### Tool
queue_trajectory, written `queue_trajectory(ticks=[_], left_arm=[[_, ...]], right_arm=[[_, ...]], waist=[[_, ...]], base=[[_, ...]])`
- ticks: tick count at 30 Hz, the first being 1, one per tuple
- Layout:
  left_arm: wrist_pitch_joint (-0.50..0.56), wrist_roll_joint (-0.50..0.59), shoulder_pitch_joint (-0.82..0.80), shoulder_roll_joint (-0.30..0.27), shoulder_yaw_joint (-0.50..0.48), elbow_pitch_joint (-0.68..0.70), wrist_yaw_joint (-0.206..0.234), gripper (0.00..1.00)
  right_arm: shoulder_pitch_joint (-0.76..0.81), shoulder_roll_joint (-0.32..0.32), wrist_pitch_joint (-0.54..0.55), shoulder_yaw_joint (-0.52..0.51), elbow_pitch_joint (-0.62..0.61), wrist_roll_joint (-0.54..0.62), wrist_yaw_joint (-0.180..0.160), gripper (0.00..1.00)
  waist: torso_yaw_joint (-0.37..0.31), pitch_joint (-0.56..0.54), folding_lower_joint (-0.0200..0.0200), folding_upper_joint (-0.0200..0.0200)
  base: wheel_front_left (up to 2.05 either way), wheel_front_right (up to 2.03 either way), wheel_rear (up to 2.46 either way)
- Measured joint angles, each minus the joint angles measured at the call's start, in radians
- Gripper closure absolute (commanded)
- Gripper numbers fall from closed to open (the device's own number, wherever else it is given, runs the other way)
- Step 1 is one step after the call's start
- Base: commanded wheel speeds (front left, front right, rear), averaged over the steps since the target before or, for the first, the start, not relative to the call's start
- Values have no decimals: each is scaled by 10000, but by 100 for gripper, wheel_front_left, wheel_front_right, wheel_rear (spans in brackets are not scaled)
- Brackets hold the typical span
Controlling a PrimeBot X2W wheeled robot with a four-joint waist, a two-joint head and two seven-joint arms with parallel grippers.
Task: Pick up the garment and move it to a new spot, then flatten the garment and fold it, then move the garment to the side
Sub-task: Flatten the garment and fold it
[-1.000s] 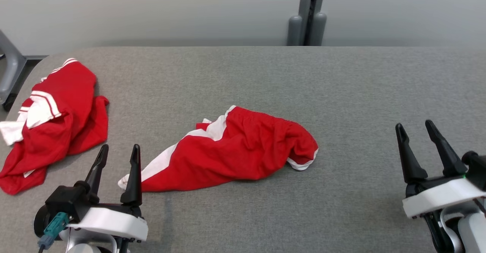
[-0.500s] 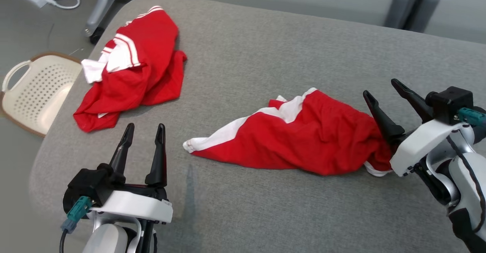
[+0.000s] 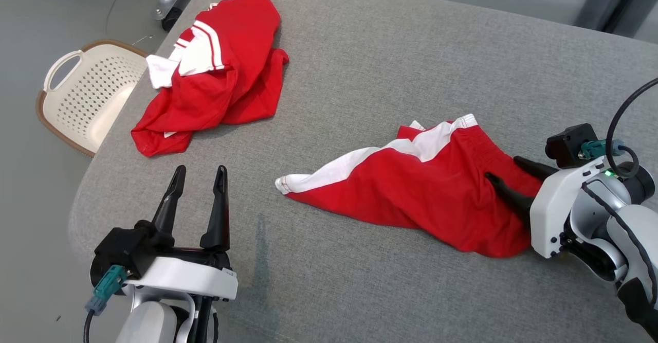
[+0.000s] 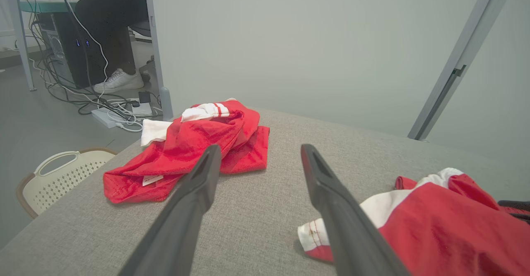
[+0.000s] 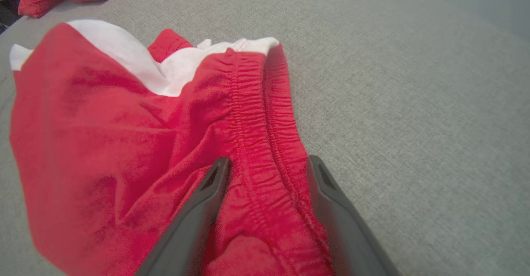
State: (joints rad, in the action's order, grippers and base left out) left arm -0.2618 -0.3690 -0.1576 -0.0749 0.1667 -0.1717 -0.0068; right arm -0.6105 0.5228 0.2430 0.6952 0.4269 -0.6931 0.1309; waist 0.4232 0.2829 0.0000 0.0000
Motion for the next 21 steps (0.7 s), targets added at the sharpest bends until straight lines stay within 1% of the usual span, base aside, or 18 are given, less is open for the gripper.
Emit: queue_trajectory(ticks=[1,2,6,11,17,21], left_arm=[[-4,27,0,13,-40,-4,-12,0],[-15,71,0,23,-71,-10,-23,0],[-15,182,-1,81,-188,-8,-102,0],[-15,324,1,121,-353,10,-192,0],[-15,495,2,65,-523,38,-222,0],[-17,579,9,-58,-577,54,-232,0]], right_arm=[[-27,46,21,77,-17,-81,0,73],[-55,82,21,173,-40,-153,0,100],[-189,105,-230,314,-247,-408,0,100],[-295,105,-924,211,-594,-445,0,100],[-272,238,-1973,-752,-1208,-180,0,100],[502,320,-2372,-1601,-1592,77,0,100]], waist=[[-35,-8,0,0],[-75,-17,0,0],[-283,-75,0,0],[-704,-166,0,0],[-1436,-295,0,0],[-1966,-423,0,0]], base=[[0,0,0],[0,0,0],[0,0,0],[0,0,0],[0,0,0],[0,0,0]])
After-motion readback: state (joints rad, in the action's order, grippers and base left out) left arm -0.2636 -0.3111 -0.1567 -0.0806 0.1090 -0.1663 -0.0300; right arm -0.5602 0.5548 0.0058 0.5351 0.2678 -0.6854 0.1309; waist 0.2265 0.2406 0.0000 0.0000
